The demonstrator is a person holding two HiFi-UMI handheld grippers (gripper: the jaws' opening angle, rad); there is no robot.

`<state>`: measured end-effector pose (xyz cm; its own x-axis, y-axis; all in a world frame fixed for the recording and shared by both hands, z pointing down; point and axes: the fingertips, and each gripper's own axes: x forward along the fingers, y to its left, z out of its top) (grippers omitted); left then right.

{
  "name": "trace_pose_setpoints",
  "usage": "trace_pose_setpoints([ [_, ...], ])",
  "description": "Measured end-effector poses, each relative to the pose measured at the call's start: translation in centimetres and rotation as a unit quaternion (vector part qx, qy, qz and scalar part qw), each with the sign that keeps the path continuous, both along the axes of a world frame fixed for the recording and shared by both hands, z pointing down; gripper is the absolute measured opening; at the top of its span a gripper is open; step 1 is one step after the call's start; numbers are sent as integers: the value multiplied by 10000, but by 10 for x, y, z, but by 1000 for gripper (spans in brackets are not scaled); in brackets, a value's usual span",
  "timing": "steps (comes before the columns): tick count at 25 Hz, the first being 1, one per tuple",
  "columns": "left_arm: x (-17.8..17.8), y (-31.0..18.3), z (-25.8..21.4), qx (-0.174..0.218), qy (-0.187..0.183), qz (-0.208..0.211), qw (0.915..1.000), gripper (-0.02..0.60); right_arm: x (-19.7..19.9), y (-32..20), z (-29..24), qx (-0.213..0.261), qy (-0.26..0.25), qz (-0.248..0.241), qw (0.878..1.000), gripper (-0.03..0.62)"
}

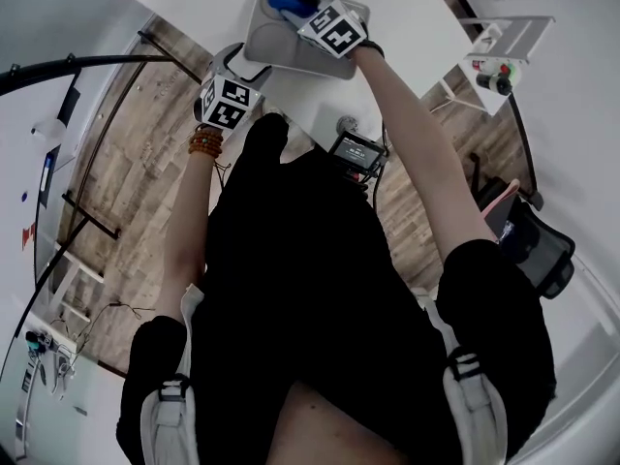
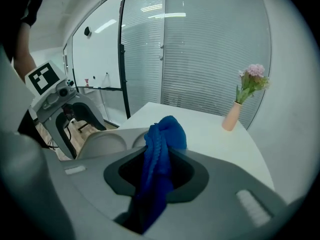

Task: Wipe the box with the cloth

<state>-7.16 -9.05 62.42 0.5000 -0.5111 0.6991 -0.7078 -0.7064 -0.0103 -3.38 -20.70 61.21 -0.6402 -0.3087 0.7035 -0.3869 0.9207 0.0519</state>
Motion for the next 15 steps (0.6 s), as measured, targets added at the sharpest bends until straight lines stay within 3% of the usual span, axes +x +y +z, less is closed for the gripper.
trace_pose_setpoints([
  [15,-2,1,4,-30,12,-137,9999,431,-17,46,-12,-120,-573,-291,9979,110],
])
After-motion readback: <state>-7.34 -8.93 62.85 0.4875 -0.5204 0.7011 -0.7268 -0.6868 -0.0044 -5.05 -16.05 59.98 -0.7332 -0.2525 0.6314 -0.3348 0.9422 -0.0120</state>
